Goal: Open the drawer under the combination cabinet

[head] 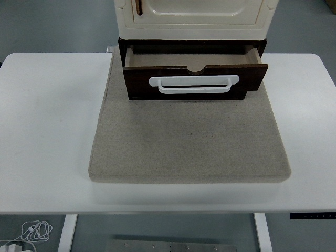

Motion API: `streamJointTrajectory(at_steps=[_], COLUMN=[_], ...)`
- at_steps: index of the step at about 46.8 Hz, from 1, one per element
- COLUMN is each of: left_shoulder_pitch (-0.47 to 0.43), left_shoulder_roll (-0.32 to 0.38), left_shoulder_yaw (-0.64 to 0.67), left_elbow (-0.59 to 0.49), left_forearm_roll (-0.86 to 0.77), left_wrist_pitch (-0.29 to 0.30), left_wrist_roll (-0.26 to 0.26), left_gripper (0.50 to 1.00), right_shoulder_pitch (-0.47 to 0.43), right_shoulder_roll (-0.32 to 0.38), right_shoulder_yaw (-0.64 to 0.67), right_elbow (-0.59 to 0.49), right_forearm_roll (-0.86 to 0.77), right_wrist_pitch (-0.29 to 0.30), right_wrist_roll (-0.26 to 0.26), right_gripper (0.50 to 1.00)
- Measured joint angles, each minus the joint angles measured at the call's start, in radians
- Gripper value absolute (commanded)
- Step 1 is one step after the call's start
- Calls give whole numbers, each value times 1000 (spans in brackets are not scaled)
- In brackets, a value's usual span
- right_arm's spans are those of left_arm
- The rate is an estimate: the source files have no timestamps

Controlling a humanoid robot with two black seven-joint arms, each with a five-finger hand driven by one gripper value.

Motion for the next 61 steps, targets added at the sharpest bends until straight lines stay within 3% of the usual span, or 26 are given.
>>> streamJointTrajectory(at_steps=[11,19,33,44,61], left_shoulder_pitch=[-1,0,108,182,370], left_shoulder_roll=[19,34,107,146,152], left_shoulder_yaw=[-98,-163,-366,-371,-373], left_elbow=[111,211,393,547,637], left_forearm_roll=[-1,-13,-82,-262,-487], left_wrist_pitch=[136,275,299,297,302], left_wrist_roll=[-239,-326,-312,-295,-277], left_gripper=[1000,1000,1000,1000,1000], right_shoulder_pitch=[0,0,0,-1,-5], right_shoulder_roll=[0,0,0,0,0], right_shoulder_yaw=[0,0,0,-2,-1], right_elbow=[0,0,0,0,0], right_forearm_roll=[0,0,0,1,1], right_wrist_pitch=[0,0,0,1,1], right_wrist_roll=[0,0,0,0,0], right_gripper=[926,926,926,926,926])
